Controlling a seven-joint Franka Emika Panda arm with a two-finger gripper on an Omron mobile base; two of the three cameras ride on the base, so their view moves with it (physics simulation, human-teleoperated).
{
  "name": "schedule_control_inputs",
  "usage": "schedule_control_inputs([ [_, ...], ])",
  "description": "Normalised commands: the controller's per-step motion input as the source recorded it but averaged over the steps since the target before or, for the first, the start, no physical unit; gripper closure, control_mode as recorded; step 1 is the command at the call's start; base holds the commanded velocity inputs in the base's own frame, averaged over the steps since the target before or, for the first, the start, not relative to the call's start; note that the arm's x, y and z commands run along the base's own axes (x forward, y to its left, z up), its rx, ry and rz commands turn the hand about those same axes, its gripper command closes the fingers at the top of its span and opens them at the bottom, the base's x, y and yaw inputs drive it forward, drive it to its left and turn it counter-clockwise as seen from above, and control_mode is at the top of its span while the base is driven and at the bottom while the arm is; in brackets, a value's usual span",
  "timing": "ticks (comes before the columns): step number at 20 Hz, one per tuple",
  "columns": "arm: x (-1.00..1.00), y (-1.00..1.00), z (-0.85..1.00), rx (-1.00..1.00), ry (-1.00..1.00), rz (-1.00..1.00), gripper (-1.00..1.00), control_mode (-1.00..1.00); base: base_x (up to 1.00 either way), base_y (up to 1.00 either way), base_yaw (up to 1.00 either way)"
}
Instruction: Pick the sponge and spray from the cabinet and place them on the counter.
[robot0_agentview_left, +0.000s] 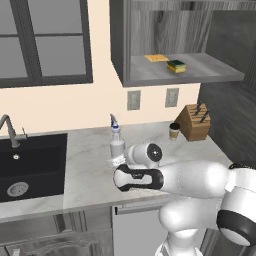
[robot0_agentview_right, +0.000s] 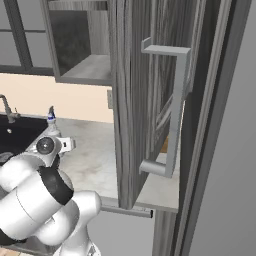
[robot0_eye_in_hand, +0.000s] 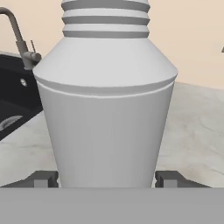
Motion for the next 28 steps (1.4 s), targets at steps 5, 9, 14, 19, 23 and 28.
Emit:
schedule_control_inputs([
  [5,0.10,-0.09,-0.62,0.03,-0.09,0.01,1.00,-1.00,0.00,0.00,0.00],
  [9,0.08,-0.08,-0.50,0.02,-0.08,0.01,1.00,-1.00,0.00,0.00,0.00],
  [14,0.05,-0.05,-0.19,0.00,-0.04,0.00,1.00,-1.00,0.00,0.00,0.00],
  [19,0.00,0.00,0.00,0.00,0.00,0.00,-1.00,-1.00,0.00,0.00,0.00],
  [23,0.00,0.00,0.00,0.00,0.00,0.00,-1.00,-1.00,0.00,0.00,0.00],
  [28,0.00,0.00,-0.01,-0.01,0.00,0.00,-1.00,-1.00,0.00,0.00,0.00],
])
